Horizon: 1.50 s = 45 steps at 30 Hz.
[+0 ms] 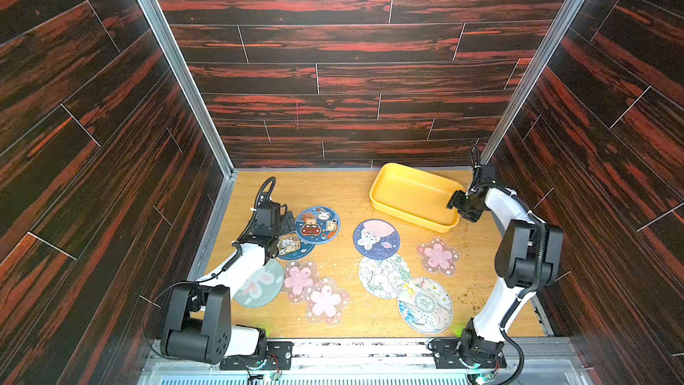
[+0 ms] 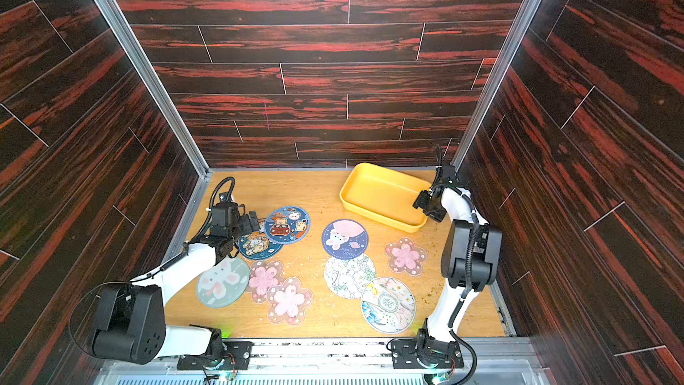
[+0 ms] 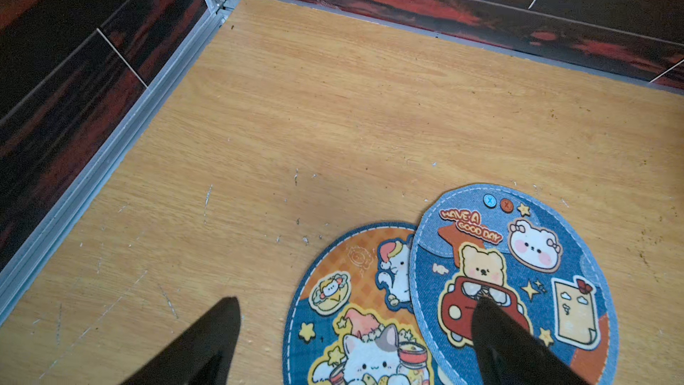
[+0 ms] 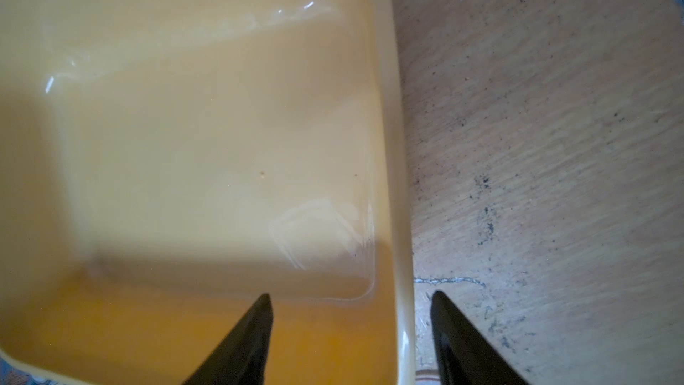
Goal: Put the coasters into the storage box
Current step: Move the storage box to the center of the board.
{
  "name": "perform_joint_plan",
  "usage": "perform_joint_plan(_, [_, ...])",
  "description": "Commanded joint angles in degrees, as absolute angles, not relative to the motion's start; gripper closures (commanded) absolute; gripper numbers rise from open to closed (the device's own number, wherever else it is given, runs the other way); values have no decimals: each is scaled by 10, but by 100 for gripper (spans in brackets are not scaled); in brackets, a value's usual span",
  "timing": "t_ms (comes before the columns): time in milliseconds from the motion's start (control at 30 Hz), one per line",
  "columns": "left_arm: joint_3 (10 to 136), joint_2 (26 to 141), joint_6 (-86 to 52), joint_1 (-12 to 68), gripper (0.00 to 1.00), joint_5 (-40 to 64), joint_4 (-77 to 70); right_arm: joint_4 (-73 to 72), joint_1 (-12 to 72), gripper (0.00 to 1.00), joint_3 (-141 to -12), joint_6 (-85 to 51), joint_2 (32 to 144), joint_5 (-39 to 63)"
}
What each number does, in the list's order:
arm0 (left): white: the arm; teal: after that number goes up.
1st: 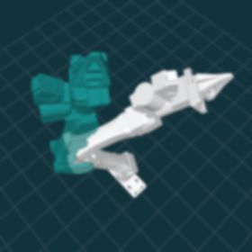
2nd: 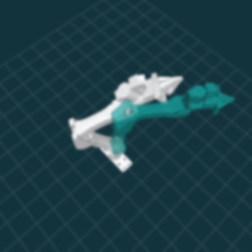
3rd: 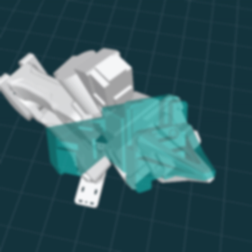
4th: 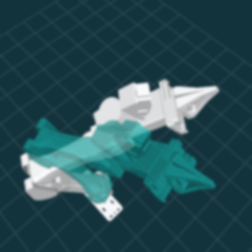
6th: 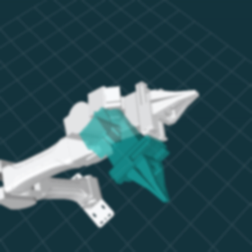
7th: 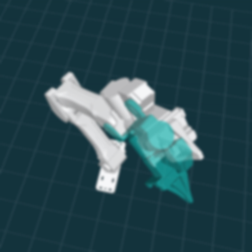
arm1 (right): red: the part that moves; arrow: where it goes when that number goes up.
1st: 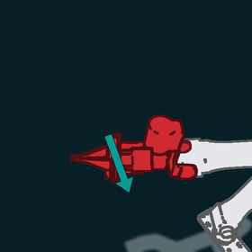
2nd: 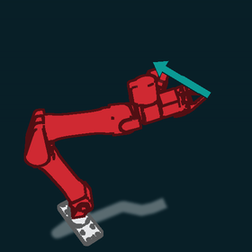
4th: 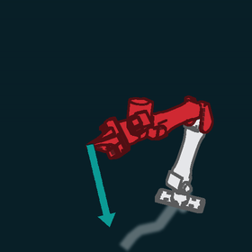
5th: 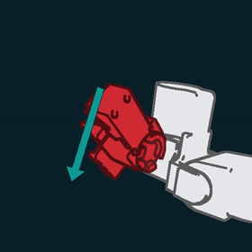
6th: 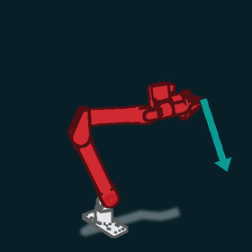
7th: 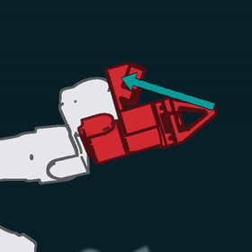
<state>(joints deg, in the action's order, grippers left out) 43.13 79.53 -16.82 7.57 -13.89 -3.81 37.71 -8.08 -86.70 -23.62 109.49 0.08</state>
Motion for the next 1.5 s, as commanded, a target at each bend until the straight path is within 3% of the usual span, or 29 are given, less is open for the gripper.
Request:
perform_joint_plan(0, [446, 795, -174, 79, 0, -140, -25, 364, -88, 37, -870, -244, 1106, -3])
perform_joint_plan(367, [442, 792, -173, 79, 0, -148, -21, 366, -90, 55, -917, -209, 1166, -17])
perform_joint_plan(700, [442, 796, -174, 80, 0, -146, -21, 375, -86, 65, -932, -189, 1196, -16])
perform_joint_plan(1367, [434, 786, -170, 80, 0, -147, -18, 433, -43, 100, -1034, -111, 1261, -30])
perform_joint_plan(1467, [430, 782, -169, 80, 0, -148, -17, 442, -30, 100, -1057, -102, 1272, -29])
